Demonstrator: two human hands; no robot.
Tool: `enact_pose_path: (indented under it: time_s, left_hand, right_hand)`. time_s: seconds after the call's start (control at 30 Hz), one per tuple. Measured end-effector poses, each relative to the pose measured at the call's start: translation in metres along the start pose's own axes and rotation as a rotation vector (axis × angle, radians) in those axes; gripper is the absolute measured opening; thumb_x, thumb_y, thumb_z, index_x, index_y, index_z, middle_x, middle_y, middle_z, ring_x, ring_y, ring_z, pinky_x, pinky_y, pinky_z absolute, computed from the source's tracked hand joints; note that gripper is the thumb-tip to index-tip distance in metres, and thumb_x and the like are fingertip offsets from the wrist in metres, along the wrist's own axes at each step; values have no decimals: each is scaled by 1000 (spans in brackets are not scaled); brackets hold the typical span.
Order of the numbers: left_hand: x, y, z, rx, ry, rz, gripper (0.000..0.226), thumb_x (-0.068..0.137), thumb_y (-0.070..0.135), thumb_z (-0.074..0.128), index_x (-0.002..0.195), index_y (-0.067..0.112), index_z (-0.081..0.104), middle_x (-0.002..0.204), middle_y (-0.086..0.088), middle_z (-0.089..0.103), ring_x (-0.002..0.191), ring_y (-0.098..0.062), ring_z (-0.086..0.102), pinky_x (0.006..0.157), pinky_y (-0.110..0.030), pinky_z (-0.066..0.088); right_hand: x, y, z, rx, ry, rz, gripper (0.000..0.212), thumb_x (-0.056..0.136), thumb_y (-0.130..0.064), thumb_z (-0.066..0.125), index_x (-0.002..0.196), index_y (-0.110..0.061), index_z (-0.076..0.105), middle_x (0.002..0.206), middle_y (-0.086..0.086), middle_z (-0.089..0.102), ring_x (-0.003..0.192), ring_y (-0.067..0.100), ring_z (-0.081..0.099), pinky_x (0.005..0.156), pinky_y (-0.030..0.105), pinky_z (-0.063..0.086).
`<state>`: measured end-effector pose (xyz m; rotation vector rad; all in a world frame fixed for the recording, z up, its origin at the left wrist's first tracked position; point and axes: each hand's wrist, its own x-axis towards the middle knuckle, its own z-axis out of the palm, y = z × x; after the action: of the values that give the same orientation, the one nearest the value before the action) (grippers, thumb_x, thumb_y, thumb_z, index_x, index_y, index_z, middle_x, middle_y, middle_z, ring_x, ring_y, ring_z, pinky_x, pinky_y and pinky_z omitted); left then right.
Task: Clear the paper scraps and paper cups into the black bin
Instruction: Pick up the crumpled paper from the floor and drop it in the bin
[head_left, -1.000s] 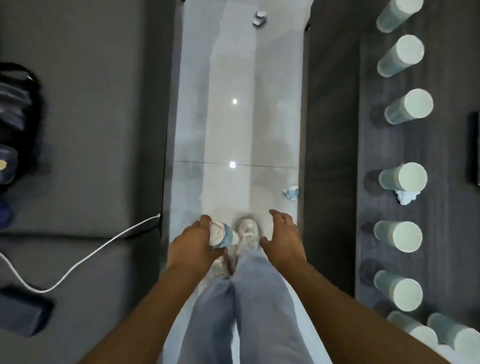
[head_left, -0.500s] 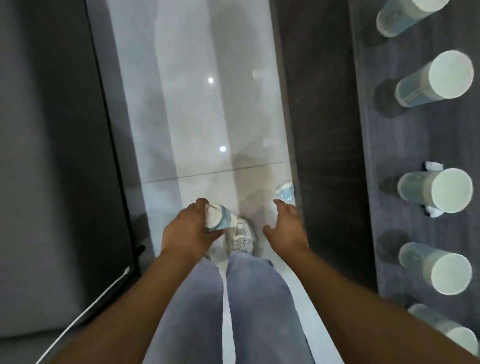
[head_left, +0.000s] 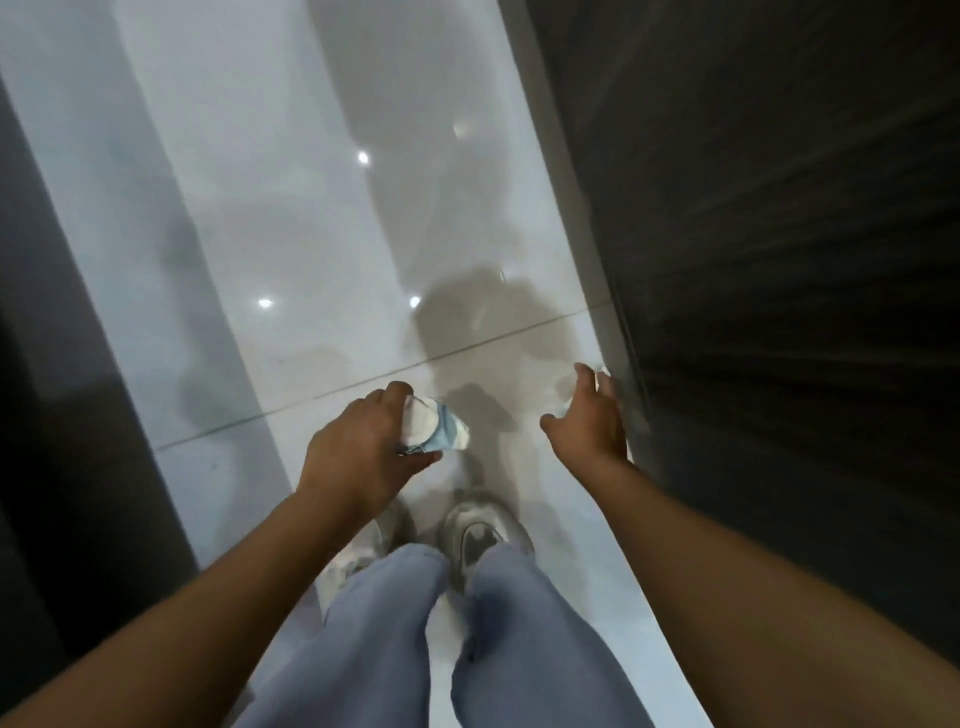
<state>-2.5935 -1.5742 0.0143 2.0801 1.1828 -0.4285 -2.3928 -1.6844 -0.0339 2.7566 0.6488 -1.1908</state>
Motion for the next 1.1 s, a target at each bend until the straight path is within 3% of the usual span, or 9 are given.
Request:
enact_pose_path:
  time_s: [0.23, 0.43, 0.57, 0.87, 1.1]
  left_hand:
    - [60, -8, 34, 29, 45, 90, 55, 75, 61, 64, 115, 26, 48, 106, 7, 62, 88, -16, 56, 64, -25, 35]
    - [80, -8, 40, 81, -15, 116, 58, 78, 59, 65, 121, 27, 44, 113, 7, 59, 92, -15, 54, 66, -24, 36]
    - [66, -3, 21, 51, -10, 87, 53, 78, 58, 65, 115, 25, 47, 106, 8, 60, 88, -15, 54, 64, -26, 37]
    - [-58, 46, -126, 74, -54, -54, 45, 82, 38, 65, 118, 25, 42, 104, 4, 57, 95, -19, 56, 65, -29, 40]
    - [-160, 99, -304, 6, -4, -102, 37, 83, 34, 64, 112, 24, 44, 103, 4, 58, 95, -18, 56, 70, -31, 47]
  right_hand:
    - [51, 31, 34, -27, 90, 82, 86, 83, -26, 72, 150, -31, 17, 157, 4, 11, 134, 37, 27, 102, 45, 38]
    - [57, 38, 46, 57, 146, 92, 67, 86, -17, 67, 144, -22, 33, 153, 4, 22, 130, 35, 30, 92, 40, 44]
    - [33, 21, 36, 38, 97, 1, 64, 86, -22, 69, 141, -21, 36, 148, -1, 25, 129, 27, 26, 89, 36, 45]
    - [-140, -82, -79, -51, -8, -332, 67, 86, -31, 69, 141, -29, 32, 152, -4, 22, 134, 23, 31, 103, 34, 41]
    - [-288, -174, -229, -110, -24, -400, 70, 89, -41, 63, 146, -32, 24, 157, -4, 16, 139, 22, 28, 109, 35, 36]
